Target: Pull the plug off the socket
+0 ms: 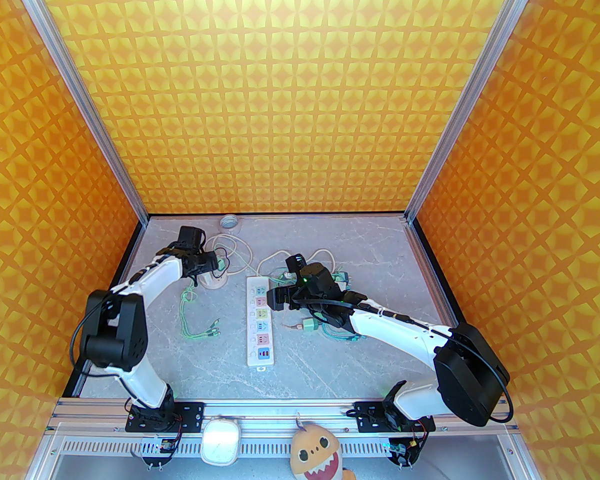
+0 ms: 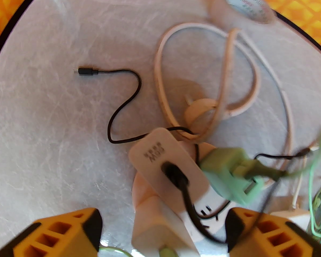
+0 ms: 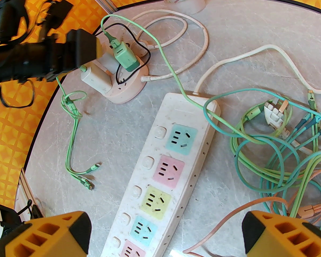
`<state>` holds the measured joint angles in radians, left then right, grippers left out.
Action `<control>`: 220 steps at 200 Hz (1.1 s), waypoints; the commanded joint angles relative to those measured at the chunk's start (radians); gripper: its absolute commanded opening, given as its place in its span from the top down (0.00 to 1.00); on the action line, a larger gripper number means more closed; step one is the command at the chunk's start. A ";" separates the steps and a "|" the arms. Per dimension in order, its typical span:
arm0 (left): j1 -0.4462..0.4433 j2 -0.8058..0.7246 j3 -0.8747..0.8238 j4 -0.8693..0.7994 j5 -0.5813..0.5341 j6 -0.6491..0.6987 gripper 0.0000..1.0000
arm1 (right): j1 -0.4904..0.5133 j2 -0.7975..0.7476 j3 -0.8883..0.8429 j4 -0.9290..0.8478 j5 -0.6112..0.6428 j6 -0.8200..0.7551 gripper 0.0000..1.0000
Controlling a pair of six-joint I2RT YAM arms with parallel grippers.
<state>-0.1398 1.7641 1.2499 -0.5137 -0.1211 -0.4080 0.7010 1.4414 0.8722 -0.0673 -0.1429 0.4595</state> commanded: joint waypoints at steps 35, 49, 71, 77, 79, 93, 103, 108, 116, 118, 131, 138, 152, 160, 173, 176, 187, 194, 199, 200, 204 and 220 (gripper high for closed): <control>-0.008 0.040 0.055 -0.181 -0.002 -0.153 0.38 | 0.003 -0.018 -0.014 0.020 -0.015 0.021 0.02; -0.016 0.047 0.064 -0.206 -0.018 -0.163 0.43 | 0.004 -0.018 -0.016 0.021 -0.018 0.023 0.01; -0.029 0.059 0.067 -0.224 -0.036 -0.160 0.55 | 0.004 -0.020 -0.018 0.021 -0.013 0.021 0.02; -0.029 0.061 0.066 -0.224 -0.037 -0.159 0.60 | 0.003 -0.019 -0.018 0.020 -0.012 0.020 0.02; -0.030 0.061 0.064 -0.225 -0.036 -0.158 0.62 | 0.003 -0.020 -0.018 0.021 -0.012 0.020 0.02; -0.036 0.059 0.054 -0.220 -0.037 -0.143 0.67 | 0.003 -0.021 -0.019 0.021 -0.012 0.019 0.02; -0.037 0.054 0.045 -0.218 -0.037 -0.130 0.69 | 0.003 -0.023 -0.019 0.020 -0.013 0.019 0.02; -0.039 0.050 0.040 -0.218 -0.037 -0.126 0.71 | 0.003 -0.023 -0.020 0.023 -0.014 0.020 0.01; -0.043 0.040 0.027 -0.215 -0.036 -0.114 0.73 | 0.003 -0.025 -0.021 0.024 -0.019 0.021 0.02; -0.045 0.037 0.023 -0.215 -0.037 -0.111 0.74 | 0.003 -0.025 -0.021 0.026 -0.019 0.020 0.02; -0.058 0.019 0.005 -0.221 -0.037 -0.098 0.74 | 0.003 -0.026 -0.025 0.033 -0.027 0.019 0.02; -0.067 0.008 -0.008 -0.225 -0.036 -0.093 0.73 | 0.004 -0.026 -0.026 0.038 -0.032 0.021 0.01; -0.086 -0.024 -0.046 -0.227 -0.035 -0.093 0.73 | 0.003 -0.027 -0.031 0.048 -0.043 0.022 0.02; -0.099 -0.043 -0.074 -0.225 -0.037 -0.095 0.72 | 0.003 -0.030 -0.035 0.052 -0.044 0.020 0.01; -0.118 -0.080 -0.121 -0.223 -0.036 -0.104 0.72 | 0.008 -0.030 -0.038 0.056 -0.037 0.016 0.02; -0.120 -0.089 -0.130 -0.223 -0.036 -0.106 0.72 | 0.009 -0.031 -0.038 0.056 -0.031 0.015 0.01; -0.133 -0.122 -0.171 -0.221 -0.036 -0.119 0.72 | 0.016 -0.036 -0.046 0.072 -0.031 0.008 0.02; -0.144 -0.143 -0.194 -0.216 -0.036 -0.128 0.71 | 0.022 -0.038 -0.054 0.094 -0.042 0.004 0.02; -0.152 -0.160 -0.210 -0.214 -0.036 -0.133 0.71 | 0.027 -0.038 -0.058 0.111 -0.052 0.004 0.02; -0.153 -0.163 -0.211 -0.213 -0.036 -0.135 0.71 | 0.027 -0.038 -0.059 0.114 -0.054 0.004 0.02; -0.159 -0.173 -0.223 -0.212 -0.036 -0.139 0.71 | 0.030 -0.038 -0.062 0.126 -0.064 0.004 0.02; -0.180 -0.200 -0.247 -0.210 -0.037 -0.159 0.71 | 0.049 -0.020 -0.049 0.142 -0.091 0.002 0.02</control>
<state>-0.2840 1.5959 1.0592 -0.6441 -0.1825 -0.5465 0.7227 1.4265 0.8234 0.0025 -0.1822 0.4694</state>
